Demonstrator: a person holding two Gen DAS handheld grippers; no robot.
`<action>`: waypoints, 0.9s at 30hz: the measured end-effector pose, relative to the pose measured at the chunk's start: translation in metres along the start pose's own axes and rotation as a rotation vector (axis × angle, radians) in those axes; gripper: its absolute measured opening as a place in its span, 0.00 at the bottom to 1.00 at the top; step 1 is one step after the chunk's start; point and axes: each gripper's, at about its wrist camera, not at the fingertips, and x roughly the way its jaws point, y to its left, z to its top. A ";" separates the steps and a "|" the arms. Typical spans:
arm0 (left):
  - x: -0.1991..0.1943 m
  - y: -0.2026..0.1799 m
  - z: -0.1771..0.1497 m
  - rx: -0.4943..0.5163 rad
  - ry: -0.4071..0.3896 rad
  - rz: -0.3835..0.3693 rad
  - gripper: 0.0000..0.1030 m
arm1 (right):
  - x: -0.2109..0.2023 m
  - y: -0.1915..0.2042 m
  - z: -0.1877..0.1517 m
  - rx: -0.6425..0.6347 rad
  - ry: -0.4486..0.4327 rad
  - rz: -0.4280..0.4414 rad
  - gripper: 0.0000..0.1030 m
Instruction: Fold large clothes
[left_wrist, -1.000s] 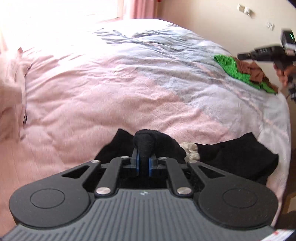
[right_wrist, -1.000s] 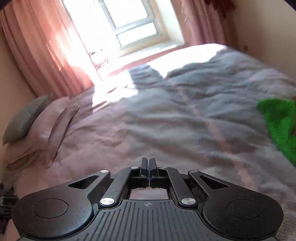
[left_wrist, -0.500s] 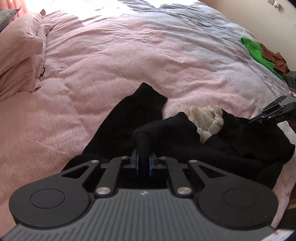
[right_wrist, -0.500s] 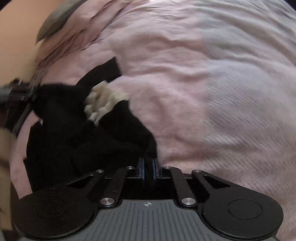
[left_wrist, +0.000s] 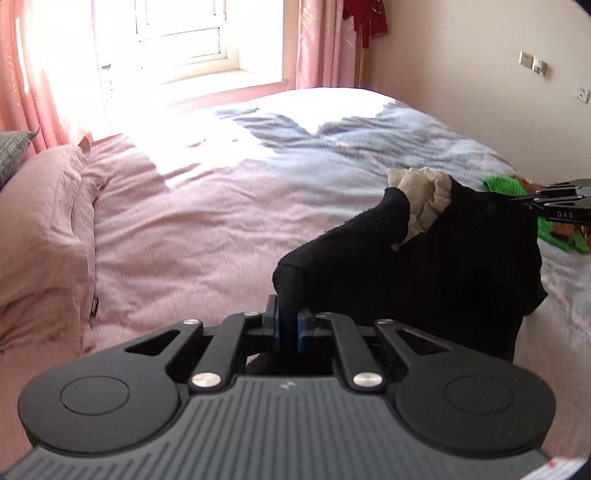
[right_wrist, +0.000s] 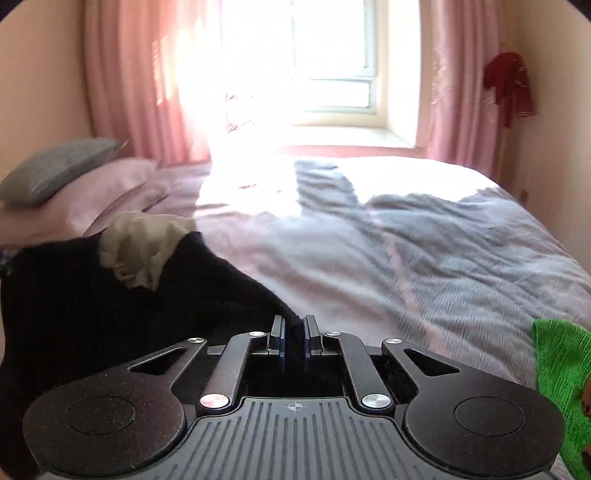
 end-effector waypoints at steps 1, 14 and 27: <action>0.011 0.007 0.013 -0.022 -0.008 0.015 0.18 | 0.015 -0.006 0.012 0.046 0.017 -0.044 0.15; 0.021 0.095 -0.145 -0.219 0.329 0.196 0.39 | -0.011 0.037 -0.153 0.229 0.442 0.113 0.47; 0.038 0.126 -0.226 -0.906 0.146 0.047 0.05 | 0.039 0.089 -0.199 0.742 0.450 0.212 0.58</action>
